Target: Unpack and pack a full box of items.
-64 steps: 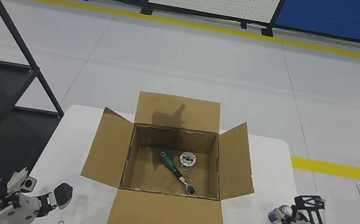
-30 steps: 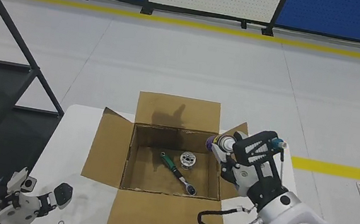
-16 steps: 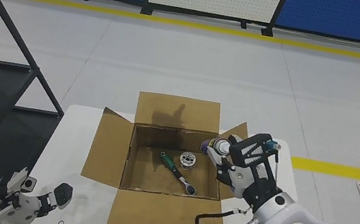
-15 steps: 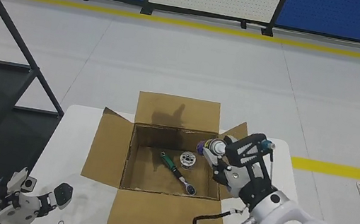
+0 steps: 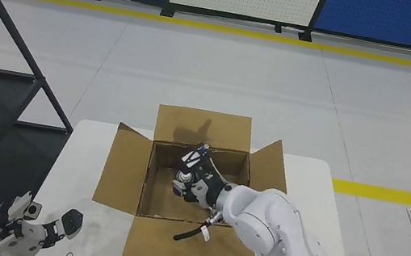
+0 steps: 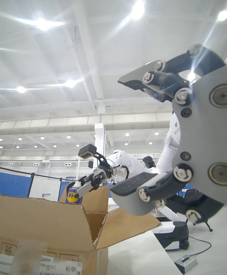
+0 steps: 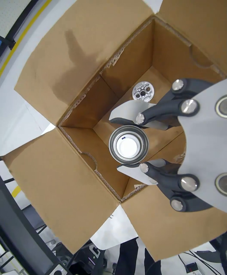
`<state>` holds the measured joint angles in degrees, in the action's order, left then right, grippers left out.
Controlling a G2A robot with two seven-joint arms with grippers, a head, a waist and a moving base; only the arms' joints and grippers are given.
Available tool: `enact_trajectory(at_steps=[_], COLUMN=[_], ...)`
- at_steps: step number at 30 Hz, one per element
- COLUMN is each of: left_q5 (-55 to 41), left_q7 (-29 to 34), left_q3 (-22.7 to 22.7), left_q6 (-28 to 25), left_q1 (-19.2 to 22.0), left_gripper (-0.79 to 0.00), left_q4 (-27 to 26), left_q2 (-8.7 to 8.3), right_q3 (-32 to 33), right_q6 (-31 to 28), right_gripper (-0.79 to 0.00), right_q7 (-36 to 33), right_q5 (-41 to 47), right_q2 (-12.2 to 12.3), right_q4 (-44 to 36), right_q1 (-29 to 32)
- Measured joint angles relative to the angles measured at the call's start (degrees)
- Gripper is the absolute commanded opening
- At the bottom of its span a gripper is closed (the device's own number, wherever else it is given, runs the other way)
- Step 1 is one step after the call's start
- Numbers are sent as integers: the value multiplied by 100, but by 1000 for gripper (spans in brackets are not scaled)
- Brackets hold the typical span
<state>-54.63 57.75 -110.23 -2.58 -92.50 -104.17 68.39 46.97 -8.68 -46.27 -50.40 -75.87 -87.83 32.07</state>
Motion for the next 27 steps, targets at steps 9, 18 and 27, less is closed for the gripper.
enact_trajectory(at_steps=[9, 18, 27], left_q5=[0, 0, 0], left_q7=[0, 0, 0], left_q3=[0, 0, 0], left_q6=[0, 0, 0], left_q1=[0, 0, 0], left_gripper=[0, 0, 0], left_q4=[0, 0, 0], left_q2=[0, 0, 0], right_q3=[-698, -1073, -1375], right_q6=[-123, -335, -374], right_gripper=[-785, -785, -785], right_q7=[304, 382, 288], right_q5=[-270, -417, -346], right_q2=[-313, -579, -903], right_q4=[1139, 1747, 2611], right_q1=[-470, -838, -1213])
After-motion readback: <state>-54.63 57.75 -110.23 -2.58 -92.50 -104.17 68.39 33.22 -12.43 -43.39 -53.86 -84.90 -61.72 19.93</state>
